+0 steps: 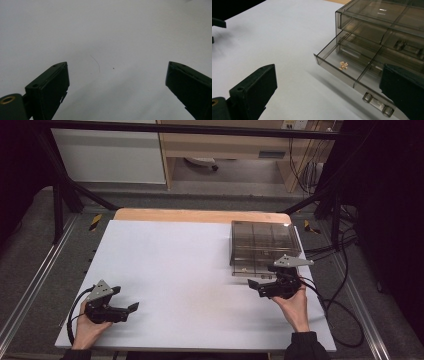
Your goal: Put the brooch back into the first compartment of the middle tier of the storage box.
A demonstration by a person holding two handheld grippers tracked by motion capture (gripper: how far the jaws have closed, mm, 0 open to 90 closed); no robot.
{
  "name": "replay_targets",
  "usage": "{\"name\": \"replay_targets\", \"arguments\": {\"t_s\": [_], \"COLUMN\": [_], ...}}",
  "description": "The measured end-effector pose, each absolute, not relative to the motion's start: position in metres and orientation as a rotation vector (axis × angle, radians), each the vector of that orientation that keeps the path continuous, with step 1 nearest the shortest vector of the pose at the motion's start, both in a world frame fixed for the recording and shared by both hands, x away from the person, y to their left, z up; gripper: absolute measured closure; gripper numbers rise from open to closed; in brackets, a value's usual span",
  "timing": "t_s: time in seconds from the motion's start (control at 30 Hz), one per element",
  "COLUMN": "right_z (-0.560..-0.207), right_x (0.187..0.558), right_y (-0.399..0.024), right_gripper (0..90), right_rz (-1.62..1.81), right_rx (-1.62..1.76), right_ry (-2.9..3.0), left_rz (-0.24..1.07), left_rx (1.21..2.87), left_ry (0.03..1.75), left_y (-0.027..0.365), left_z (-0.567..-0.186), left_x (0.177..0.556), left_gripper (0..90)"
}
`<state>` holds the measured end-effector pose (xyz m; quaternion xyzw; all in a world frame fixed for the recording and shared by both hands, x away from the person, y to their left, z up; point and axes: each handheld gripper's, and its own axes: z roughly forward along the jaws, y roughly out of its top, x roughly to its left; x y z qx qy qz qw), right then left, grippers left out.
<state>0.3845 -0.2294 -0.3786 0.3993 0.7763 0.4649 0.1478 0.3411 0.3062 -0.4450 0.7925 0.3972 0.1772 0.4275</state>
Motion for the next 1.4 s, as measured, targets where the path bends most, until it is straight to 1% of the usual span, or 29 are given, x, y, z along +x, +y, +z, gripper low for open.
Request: {"name": "replay_targets", "arguments": {"t_s": [0.3,0.73,1.03,1.4], "right_z": [-0.398,-0.424,-0.441,-0.454], "right_x": [0.372,0.363,0.358,0.352], "right_y": [-0.238,-0.246,-0.262,-0.282], "right_gripper": [1.3,1.0,1.1,1.0], "right_rz": [1.348,1.329,1.334,1.324], "right_rx": [1.164,1.163,1.202,1.234], "right_ry": [2.256,2.306,2.312,2.309], "left_rz": [0.443,0.442,0.439,0.436], "left_rx": [1.982,1.982,1.984,1.991], "left_ry": [0.991,0.989,0.989,0.979], "left_y": [0.306,0.305,0.304,0.304], "left_z": [-0.445,-0.445,-0.445,-0.445], "left_x": [0.341,0.341,0.341,0.341], "left_gripper": [4.9,4.9,5.0,4.9]}}
